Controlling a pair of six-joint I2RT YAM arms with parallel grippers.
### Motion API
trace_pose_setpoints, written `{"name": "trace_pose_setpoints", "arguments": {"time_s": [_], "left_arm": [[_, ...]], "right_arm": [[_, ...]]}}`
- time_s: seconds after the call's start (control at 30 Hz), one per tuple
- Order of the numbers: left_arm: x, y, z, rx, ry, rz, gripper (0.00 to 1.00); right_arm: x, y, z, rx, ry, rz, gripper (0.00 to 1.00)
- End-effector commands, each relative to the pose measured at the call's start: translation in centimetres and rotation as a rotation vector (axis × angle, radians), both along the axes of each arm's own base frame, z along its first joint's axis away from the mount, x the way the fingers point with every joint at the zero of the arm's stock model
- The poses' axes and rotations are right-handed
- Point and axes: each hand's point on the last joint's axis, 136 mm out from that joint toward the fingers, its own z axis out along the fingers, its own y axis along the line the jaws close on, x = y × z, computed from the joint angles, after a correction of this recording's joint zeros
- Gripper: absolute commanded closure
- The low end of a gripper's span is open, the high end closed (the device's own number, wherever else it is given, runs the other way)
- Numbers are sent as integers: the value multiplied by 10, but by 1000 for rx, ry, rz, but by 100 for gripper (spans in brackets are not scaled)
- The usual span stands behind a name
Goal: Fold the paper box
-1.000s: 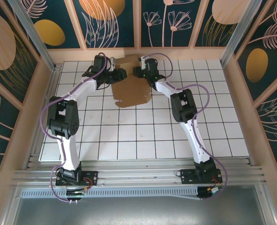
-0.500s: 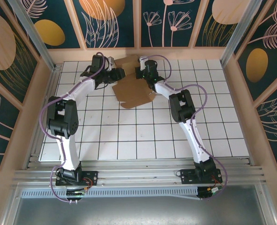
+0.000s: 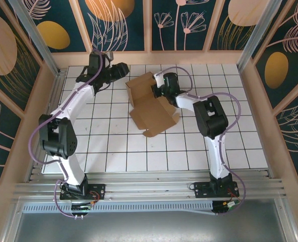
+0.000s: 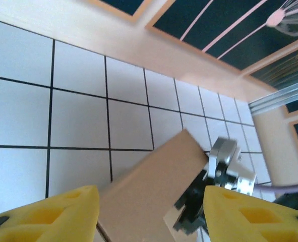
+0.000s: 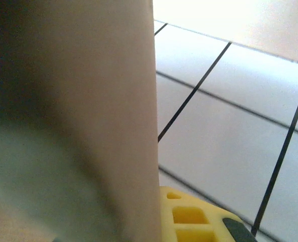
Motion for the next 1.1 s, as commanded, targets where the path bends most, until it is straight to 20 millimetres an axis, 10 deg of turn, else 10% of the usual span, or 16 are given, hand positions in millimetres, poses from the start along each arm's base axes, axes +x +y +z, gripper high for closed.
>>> {"name": "trace_pose_setpoints", "arguments": {"time_s": [0.0,0.23,0.6,1.07], "left_arm": [[-24,21,2,-120,76,156,41],[-83,15,-47,-464,234,248,34],[-91,-28,-65,-529,314,189,30],[-122,-3,-110,-425,412,332,38]], "right_arm": [[-19,5,31,66,-78,41,100],[-38,2,18,73,-110,21,100],[-64,4,22,4,-286,23,98],[-64,6,15,-28,-268,33,91]]}}
